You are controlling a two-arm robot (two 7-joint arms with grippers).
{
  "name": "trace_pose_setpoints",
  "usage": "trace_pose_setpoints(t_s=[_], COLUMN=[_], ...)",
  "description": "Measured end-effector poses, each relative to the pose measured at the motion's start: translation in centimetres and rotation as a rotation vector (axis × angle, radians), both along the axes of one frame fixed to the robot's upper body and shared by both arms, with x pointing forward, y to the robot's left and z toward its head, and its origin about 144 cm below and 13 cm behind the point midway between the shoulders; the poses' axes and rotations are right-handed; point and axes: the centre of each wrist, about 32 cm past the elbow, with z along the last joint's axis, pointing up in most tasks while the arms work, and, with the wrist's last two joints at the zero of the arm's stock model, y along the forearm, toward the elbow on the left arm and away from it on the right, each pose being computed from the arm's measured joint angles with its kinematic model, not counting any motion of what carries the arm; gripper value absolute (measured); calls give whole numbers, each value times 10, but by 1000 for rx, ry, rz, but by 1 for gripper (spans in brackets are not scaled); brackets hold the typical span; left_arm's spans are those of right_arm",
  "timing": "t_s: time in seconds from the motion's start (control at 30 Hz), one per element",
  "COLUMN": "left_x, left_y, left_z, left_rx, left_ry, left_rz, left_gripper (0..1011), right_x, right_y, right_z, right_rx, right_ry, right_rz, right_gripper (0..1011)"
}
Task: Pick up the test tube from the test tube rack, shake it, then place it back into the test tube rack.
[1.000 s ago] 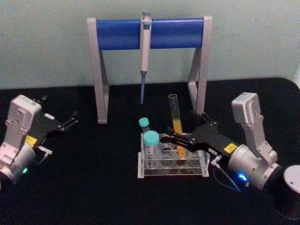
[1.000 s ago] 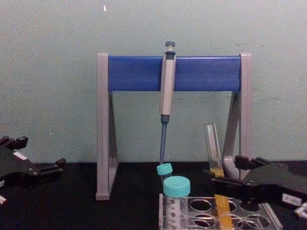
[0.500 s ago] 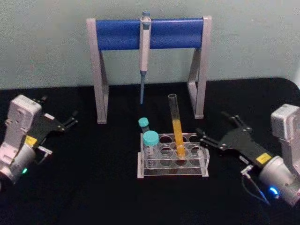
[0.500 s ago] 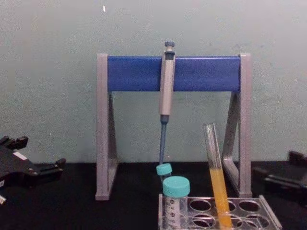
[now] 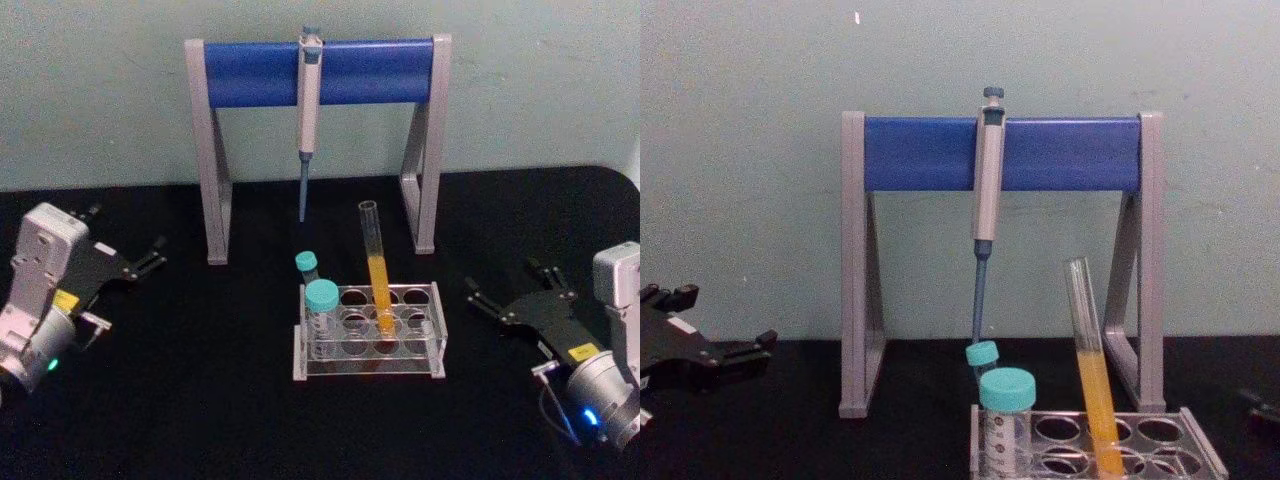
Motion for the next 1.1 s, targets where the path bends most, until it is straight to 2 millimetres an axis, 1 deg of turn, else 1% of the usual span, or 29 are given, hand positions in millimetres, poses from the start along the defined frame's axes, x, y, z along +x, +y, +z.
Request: trace_pose_setpoints(t_s=[0.23, 0.47, 1.1], left_x=[0, 0, 0], left_y=[0, 0, 0], left_z=[0, 0, 0], left_rx=[0, 0, 0], left_ry=[0, 0, 0], left_rz=[0, 0, 0], left_gripper=[1001, 1001, 1001], right_x=[4, 7, 7], right_y=[6, 10, 9], right_z=[-13, -19, -19], right_rx=[3, -2, -2], right_ry=[54, 75, 75], right_rz=[-16, -18, -19], right_gripper=[1000, 1000, 1000])
